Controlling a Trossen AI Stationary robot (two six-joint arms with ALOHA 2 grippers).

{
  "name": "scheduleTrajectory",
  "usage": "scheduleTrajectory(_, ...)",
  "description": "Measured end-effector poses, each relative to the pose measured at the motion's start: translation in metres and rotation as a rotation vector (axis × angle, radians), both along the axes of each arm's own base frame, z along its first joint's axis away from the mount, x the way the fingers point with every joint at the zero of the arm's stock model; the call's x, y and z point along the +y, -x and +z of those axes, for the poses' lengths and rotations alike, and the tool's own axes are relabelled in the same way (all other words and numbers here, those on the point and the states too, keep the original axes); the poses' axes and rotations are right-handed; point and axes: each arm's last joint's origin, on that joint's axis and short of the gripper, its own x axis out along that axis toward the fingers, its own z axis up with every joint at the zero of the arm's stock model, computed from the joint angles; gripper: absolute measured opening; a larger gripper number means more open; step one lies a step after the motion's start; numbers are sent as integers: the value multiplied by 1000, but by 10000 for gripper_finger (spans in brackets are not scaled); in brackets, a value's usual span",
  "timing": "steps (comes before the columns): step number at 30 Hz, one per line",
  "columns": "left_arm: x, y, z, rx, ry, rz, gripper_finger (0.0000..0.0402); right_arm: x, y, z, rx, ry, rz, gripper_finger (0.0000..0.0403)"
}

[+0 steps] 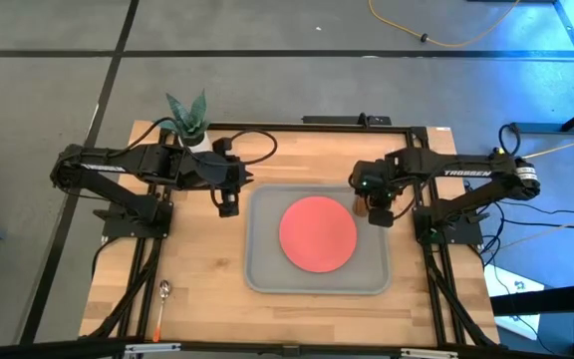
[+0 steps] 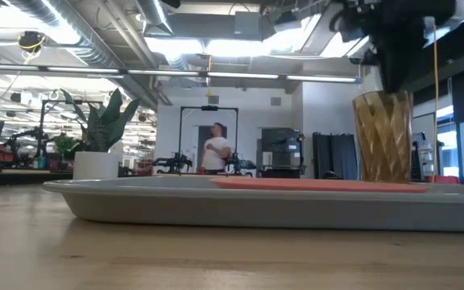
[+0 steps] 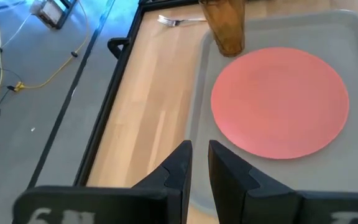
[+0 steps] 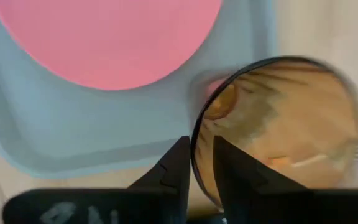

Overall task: Pick and place plate/cup/fork/spoon on tray
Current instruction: Put the spoon on the left side of the serving tray

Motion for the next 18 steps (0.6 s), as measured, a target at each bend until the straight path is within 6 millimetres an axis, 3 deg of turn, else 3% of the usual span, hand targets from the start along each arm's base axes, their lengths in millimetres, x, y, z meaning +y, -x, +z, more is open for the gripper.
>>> scheduleTrajectory(7,1,14,-13,150,83,94,47,1,1,32,-60,22,0,71)
scheduleTrajectory(18,-1,38,-28,391,321,225,47,7,-1,57,-144,33,53,71)
